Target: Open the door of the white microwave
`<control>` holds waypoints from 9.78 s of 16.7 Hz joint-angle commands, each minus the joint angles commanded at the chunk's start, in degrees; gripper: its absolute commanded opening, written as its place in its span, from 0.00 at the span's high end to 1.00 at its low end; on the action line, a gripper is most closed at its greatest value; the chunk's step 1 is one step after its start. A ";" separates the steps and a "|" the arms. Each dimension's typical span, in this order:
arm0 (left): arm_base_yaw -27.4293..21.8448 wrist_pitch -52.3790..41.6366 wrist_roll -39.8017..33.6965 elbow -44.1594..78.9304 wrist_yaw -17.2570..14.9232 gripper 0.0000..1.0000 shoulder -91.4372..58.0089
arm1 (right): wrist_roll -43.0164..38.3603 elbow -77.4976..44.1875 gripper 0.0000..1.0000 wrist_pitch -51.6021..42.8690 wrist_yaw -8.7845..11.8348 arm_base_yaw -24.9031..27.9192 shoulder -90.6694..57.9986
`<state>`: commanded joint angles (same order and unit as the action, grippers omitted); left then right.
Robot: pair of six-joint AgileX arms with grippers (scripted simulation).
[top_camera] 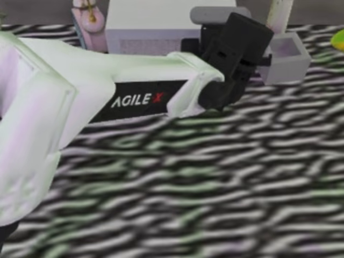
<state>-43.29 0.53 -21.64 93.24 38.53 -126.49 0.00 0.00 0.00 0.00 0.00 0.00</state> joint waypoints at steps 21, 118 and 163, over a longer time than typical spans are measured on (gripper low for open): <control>2.08 -61.35 -14.88 41.08 -18.33 1.00 -12.30 | 0.00 0.00 0.00 0.00 0.00 0.00 0.00; 2.44 -56.42 -10.92 30.26 -21.30 1.00 -5.54 | 0.00 0.00 0.00 0.00 0.00 0.00 0.00; 2.63 -53.76 -8.46 25.15 -22.25 1.00 -2.66 | 0.00 0.00 0.00 0.00 0.00 0.00 0.00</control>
<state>-40.66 -53.23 -30.09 118.39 16.29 -129.16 0.00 0.00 0.00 0.00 0.00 0.00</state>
